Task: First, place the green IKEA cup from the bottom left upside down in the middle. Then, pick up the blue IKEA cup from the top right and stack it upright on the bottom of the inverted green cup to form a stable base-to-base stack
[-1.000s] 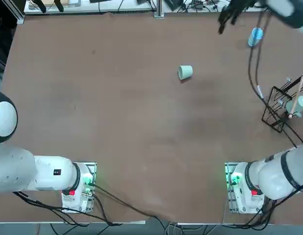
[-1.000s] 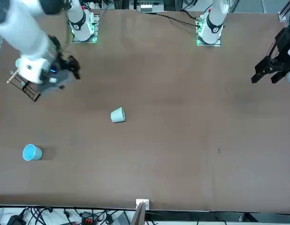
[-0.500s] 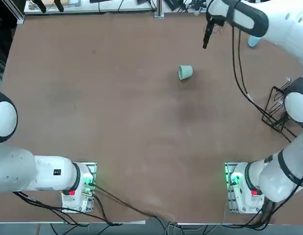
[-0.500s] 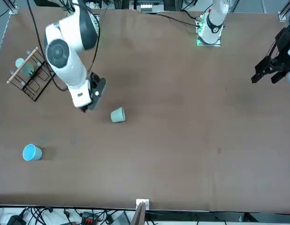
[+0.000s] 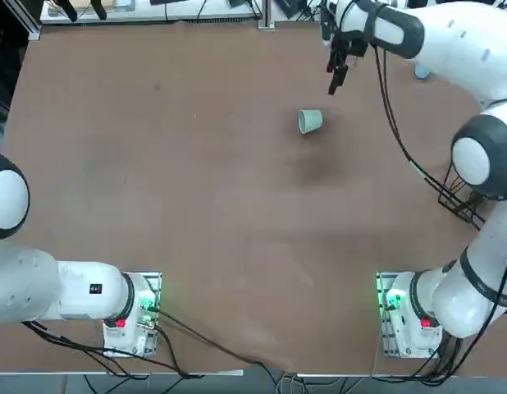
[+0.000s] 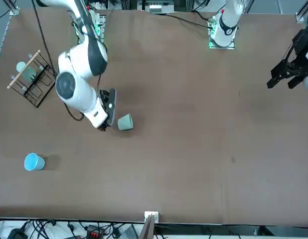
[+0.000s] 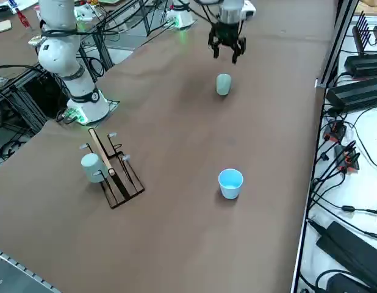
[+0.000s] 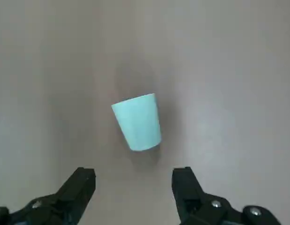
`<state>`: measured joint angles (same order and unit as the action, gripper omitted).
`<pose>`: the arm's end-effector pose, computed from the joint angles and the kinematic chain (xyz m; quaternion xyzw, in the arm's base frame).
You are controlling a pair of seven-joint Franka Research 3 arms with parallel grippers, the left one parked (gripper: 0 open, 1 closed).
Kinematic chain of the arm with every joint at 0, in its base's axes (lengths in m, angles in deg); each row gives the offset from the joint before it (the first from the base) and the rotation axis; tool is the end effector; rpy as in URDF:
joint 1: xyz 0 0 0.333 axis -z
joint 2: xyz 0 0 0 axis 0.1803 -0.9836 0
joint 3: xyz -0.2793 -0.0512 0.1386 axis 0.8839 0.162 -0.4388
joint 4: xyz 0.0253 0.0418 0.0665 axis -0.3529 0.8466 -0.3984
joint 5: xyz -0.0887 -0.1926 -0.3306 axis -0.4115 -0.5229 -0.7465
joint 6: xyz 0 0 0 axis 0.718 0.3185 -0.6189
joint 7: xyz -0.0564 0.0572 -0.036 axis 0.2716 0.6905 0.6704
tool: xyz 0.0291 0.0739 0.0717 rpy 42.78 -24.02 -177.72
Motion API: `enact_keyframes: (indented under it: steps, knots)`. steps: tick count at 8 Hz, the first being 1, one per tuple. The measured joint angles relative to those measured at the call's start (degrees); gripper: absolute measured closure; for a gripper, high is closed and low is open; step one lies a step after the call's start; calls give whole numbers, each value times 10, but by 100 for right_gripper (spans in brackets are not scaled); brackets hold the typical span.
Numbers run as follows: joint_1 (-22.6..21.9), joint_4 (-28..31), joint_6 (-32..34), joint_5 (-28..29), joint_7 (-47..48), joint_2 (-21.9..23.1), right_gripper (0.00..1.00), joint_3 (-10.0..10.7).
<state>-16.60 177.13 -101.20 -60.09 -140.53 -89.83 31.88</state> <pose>0.6101 0.2635 0.3487 -0.7099 -0.6967 0.0000 0.1030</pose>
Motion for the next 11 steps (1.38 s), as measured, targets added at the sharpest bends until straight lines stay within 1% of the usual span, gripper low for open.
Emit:
enact_keyframes:
  steps: [2,3,5,7,11]
  knots:
    - [4,-1,-30,17,-88,-49,0,0]
    - [6,-1,-41,33,-133,-65,0,0]
    - [10,-2,-46,72,-216,-84,0,0]
    - [10,-1,-51,81,-239,-91,0,0]
    - [10,30,-100,85,-246,-97,0,0]
